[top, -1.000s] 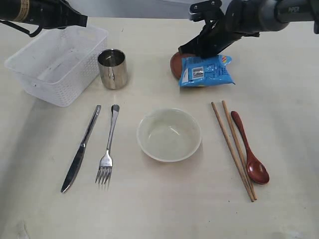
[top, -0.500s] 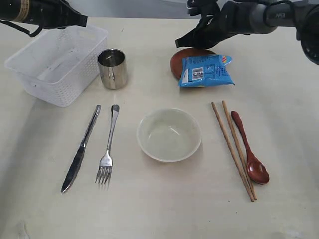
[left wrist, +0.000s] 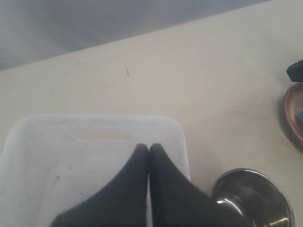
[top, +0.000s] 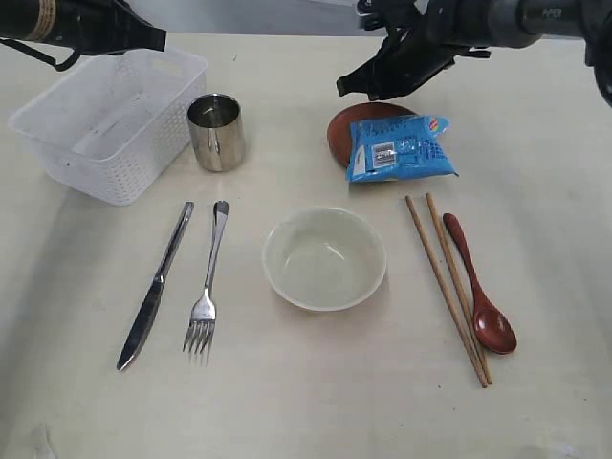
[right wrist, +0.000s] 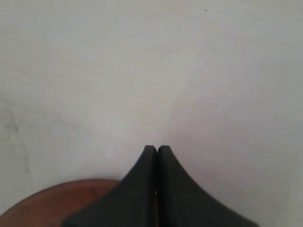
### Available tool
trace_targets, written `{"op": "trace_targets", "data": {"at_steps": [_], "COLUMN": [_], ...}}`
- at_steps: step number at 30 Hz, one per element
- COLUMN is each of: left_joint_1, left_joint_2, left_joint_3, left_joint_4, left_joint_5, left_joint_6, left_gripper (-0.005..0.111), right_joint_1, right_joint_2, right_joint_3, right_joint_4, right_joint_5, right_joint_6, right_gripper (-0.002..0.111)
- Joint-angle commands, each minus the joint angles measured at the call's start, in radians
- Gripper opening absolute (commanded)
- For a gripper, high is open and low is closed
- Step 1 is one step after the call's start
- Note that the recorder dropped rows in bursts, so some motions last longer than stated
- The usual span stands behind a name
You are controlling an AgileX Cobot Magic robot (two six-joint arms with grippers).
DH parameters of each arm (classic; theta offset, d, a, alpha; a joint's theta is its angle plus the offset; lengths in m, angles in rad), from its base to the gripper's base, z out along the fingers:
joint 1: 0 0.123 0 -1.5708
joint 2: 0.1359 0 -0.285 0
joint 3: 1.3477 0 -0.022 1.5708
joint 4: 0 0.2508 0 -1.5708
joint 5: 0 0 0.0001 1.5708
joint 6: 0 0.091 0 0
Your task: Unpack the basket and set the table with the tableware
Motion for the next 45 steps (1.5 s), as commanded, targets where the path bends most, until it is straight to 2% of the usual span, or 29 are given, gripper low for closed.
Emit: {"op": "trace_targets", "data": {"at_steps": [1, 5, 9, 11, 21, 25, 39, 45], "left_joint_1": [-0.003, -0.003, -0.003, -0.003, -0.003, -0.003, -0.003, -0.003], "left_joint_2": [-0.010, -0.010, -0.010, -0.010, -0.010, -0.010, -0.010, -0.010], "left_joint_3": [-0.005, -0.005, -0.005, -0.005, -0.005, -0.005, -0.005, -0.005], "left_joint_4": [-0.001, -0.001, -0.001, -0.001, -0.001, -0.001, -0.001, -0.001], "left_joint_5": [0.011, 0.011, 0.011, 0.011, -0.014, -0.014, -0.017, -0.017], "left_joint_6": [0.002, 0.002, 0.002, 0.002, 0.002, 0.002, 0.002, 0.002], "left_gripper": [0.000, 0.000, 0.000, 0.000, 0.000, 0.000, 0.000, 0.000], "right_joint_1": [-0.001, -0.010, -0.023, -0.025, -0.019, -0.019, -0.019, -0.019], "right_joint_2": [-0.063, -0.142, -0.235, -0.268, -0.342, -0.310, -0.219, -0.264], "right_joint_3": [-0.002, -0.002, 0.009, 0.045, 0.226, 0.278, 0.278, 0.278], "right_joint_4": [-0.015, -0.062, -0.121, -0.133, -0.078, -0.071, -0.007, -0.003], "right_joint_5": [0.045, 0.141, 0.398, 0.455, 0.452, 0.356, 0.130, 0.219], "right_joint_6": [-0.005, -0.005, -0.042, -0.057, -0.066, -0.071, -0.085, -0.085], "right_gripper": [-0.001, -0.001, -0.001, -0.001, -0.001, -0.001, -0.001, -0.001]}}
